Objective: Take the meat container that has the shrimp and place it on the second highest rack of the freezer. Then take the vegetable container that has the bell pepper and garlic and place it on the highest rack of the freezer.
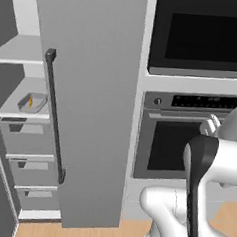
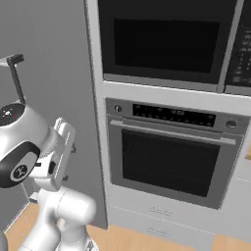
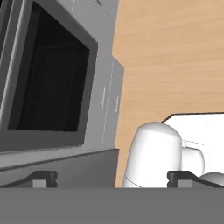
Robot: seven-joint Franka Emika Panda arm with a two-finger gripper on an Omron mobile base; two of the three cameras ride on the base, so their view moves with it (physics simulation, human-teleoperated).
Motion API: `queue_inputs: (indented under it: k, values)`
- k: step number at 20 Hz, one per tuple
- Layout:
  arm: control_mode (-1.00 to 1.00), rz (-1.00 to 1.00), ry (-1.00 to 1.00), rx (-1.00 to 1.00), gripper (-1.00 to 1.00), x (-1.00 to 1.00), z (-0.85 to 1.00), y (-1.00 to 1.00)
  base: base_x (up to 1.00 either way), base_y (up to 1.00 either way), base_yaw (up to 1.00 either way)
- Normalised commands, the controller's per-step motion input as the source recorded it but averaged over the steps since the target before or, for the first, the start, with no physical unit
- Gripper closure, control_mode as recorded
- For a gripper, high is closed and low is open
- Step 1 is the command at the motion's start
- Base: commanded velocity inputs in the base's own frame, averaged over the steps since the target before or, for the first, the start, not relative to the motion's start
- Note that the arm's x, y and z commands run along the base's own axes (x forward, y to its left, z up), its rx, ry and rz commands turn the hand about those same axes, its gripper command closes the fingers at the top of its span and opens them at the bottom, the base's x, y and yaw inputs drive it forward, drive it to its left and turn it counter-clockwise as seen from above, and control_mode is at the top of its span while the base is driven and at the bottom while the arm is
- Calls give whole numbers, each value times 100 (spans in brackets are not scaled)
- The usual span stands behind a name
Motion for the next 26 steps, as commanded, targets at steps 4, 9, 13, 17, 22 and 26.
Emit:
queue_inputs:
  k: [4, 9, 13, 17, 22, 26]
  values:
    - [100, 0, 0, 0, -100, 0, 0, 0, 9, -100, -36]
    - [100, 0, 0, 0, -100, 0, 0, 0, 20, -100, -34]
    - [100, 0, 0, 0, -100, 0, 0, 0, 61, -100, -21]
    - [100, 0, 0, 0, -100, 0, 0, 0, 100, -100, 1]
    - [100, 0, 0, 0, -100, 0, 0, 0, 79, -100, 19]
    - [100, 0, 0, 0, -100, 0, 0, 0, 39, -100, 27]
